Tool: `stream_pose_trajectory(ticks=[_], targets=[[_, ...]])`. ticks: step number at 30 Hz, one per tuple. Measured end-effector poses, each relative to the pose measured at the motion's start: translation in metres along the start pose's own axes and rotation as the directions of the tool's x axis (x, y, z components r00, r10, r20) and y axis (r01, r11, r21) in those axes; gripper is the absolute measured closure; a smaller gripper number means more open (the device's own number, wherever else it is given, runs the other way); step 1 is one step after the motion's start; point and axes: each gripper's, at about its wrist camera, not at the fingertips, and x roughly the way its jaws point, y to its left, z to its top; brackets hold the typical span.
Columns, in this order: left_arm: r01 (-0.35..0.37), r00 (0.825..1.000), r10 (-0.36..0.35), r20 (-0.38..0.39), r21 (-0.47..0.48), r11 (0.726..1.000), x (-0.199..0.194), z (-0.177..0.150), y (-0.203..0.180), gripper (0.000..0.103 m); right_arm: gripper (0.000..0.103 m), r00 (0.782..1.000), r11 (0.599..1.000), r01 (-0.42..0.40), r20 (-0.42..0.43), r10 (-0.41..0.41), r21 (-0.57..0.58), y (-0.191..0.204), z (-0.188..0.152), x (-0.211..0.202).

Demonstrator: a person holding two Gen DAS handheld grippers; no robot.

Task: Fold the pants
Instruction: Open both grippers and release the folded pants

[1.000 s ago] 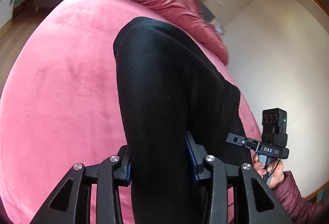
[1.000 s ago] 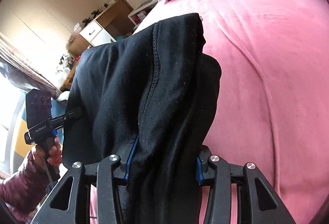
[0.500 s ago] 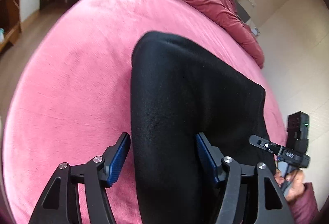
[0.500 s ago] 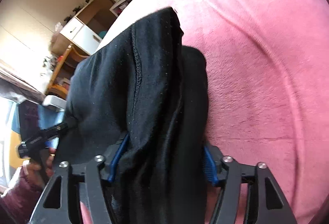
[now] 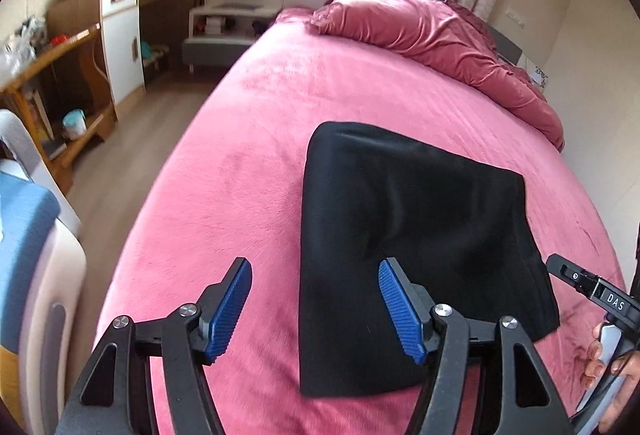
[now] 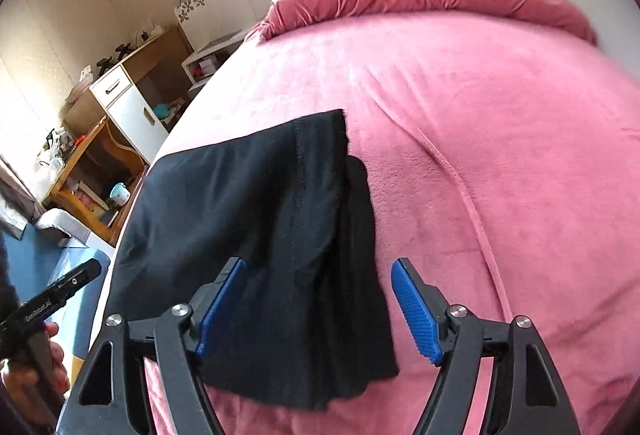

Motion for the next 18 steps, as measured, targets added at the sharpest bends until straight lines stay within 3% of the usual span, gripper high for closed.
stream_pose_trajectory(ticks=[9,18], targets=[[-0.04,0.998,0.036,0.058,0.065,0.997,-0.042,-0.027,-0.009,0.036,0.024,0.998,0.995,0.055,0.046,-0.051,-0.083,0.045,-0.044,-0.036],[-0.07,0.995,0.066,0.075,0.045,0.997,-0.066,-0.058,-0.007,0.036,0.022,0.992,0.992,0.11,0.064,-0.107,-0.06,0.068,-0.081,-0.053]])
